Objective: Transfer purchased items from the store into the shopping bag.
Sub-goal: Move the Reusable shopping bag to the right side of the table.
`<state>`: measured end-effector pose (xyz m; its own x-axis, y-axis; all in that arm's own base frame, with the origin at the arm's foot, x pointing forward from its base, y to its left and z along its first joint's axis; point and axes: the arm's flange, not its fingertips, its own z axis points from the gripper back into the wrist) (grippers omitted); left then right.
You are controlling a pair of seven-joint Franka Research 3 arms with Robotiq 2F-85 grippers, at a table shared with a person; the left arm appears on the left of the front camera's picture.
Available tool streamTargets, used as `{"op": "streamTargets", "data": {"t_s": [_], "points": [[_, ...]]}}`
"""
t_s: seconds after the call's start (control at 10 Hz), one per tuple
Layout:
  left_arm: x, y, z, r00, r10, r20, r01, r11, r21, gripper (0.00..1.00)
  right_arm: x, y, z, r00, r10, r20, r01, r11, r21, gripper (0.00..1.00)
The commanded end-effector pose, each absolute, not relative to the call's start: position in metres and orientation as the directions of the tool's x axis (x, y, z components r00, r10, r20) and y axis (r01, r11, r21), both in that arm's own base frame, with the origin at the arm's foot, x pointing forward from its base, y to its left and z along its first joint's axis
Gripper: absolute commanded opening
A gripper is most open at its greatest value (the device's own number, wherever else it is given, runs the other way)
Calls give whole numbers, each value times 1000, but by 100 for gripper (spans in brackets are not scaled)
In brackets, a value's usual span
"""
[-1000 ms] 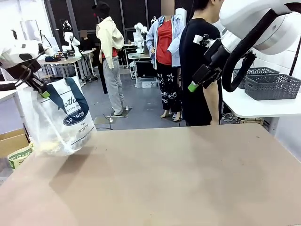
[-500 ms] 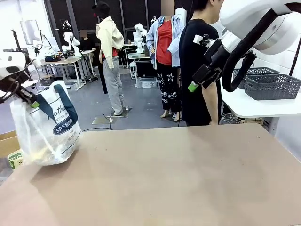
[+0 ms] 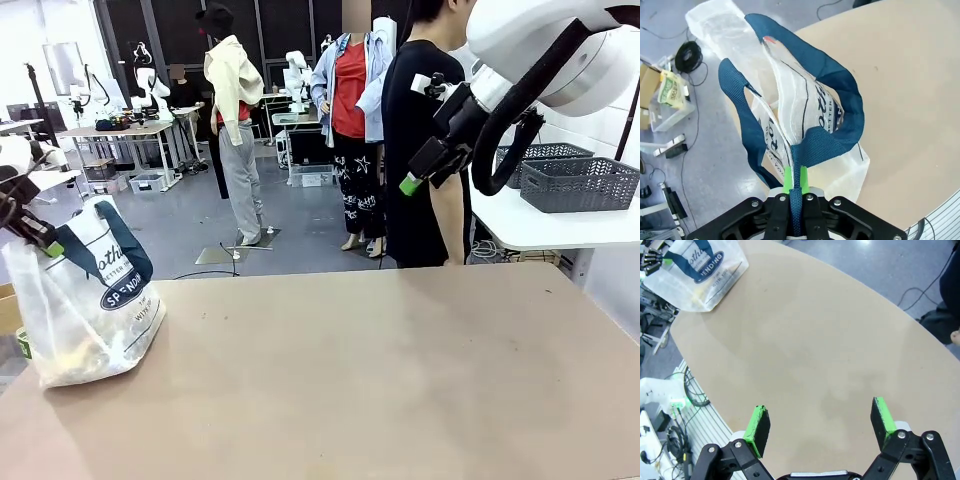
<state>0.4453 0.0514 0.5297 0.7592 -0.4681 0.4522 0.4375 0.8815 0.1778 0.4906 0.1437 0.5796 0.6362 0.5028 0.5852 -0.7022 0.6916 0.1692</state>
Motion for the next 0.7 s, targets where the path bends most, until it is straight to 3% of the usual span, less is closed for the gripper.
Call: {"op": "streamTargets", "data": {"t_s": [0.0,0.3,0.4,0.6], "points": [[448,52,534,755,-464,464,429,884,186,0,489,142,579,638,514,574,-703,692,161,100],[448,52,534,755,-464,464,429,884,186,0,489,142,579,638,514,574,-703,692,161,100],[445,51,529,759,-468,452,438,881,177,6,489,142,579,638,514,574,-703,692,161,100],[451,39,540,726,-515,455,488,853,187,46,491,144,580,636,503,585,-702,692,169,100]]}}
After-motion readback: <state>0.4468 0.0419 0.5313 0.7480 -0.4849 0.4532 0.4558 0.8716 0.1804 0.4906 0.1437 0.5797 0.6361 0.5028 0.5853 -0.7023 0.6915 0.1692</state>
